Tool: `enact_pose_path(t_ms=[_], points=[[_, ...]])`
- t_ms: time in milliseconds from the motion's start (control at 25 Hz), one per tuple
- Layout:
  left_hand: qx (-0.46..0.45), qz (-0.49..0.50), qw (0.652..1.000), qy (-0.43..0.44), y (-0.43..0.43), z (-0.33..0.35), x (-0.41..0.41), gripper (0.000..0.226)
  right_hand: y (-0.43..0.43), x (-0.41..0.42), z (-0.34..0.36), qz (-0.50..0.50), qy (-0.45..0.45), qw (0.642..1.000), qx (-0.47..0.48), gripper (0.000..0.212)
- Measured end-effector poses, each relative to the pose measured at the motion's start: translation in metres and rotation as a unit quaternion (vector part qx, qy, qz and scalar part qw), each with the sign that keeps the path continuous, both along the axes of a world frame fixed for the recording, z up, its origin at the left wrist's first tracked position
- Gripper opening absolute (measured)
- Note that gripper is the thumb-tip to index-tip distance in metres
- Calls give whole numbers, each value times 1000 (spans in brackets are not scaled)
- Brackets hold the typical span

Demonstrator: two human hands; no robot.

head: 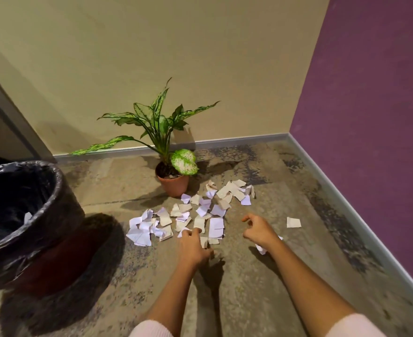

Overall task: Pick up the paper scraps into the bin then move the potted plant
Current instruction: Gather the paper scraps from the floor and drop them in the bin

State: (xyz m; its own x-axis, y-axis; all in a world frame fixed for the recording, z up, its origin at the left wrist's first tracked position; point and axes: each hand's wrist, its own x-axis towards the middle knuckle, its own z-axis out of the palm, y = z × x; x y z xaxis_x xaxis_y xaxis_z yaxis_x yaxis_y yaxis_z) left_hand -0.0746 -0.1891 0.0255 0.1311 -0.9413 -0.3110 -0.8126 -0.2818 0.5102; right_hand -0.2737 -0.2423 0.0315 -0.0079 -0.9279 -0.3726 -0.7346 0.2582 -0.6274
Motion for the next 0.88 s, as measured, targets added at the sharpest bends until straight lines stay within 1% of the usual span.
enact_pose_path(t_ms=[40, 120, 200, 240, 280, 360, 440, 480, 560, 640, 720, 760, 800, 880], points=[[27, -15, 1000, 0, -1, -6, -4, 86, 0, -10, -6, 12, 41, 999, 8, 52], [64, -52, 996, -27, -2, -14, -12, 101, 1, -28, -17, 28, 113, 993, 30, 70], [77, -77, 992, -56, -3, -23, -17, 111, 2, -42, -24, 40, 162, 985, 47, 90], [74, -80, 992, -67, -3, -27, -20, 109, 3, -48, -28, 38, 175, 982, 54, 99], [67, -75, 992, -75, -4, -31, -22, 101, 4, -52, -32, 31, 187, 980, 59, 105], [48, -63, 993, -83, -5, -36, -27, 78, 5, -58, -40, 20, 202, 977, 71, 110], [37, -56, 994, -83, -8, -40, -31, 61, 3, -58, -51, 8, 206, 975, 85, 106], [36, -51, 995, -76, -10, -40, -31, 54, 2, -55, -57, 5, 209, 974, 87, 100], [34, -35, 997, -59, -13, -42, -30, 41, -6, -45, -65, 9, 210, 975, 68, 77], [18, -7, 999, -46, -15, -43, -26, 32, -12, -30, -69, 34, 208, 977, 41, 55], [-3, 23, 999, -31, -17, -42, -22, 30, -18, -9, -71, 70, 183, 981, 20, 46], [-14, 37, 999, -22, -18, -40, -20, 31, -19, 2, -68, 93, 141, 986, 11, 47], [-27, 52, 998, -13, -19, -38, -19, 34, -21, 11, -67, 108, 69, 992, 10, 51], [-61, 79, 995, 0, -21, -35, -14, 39, -24, 22, -64, 85, -103, 991, 28, 63]])
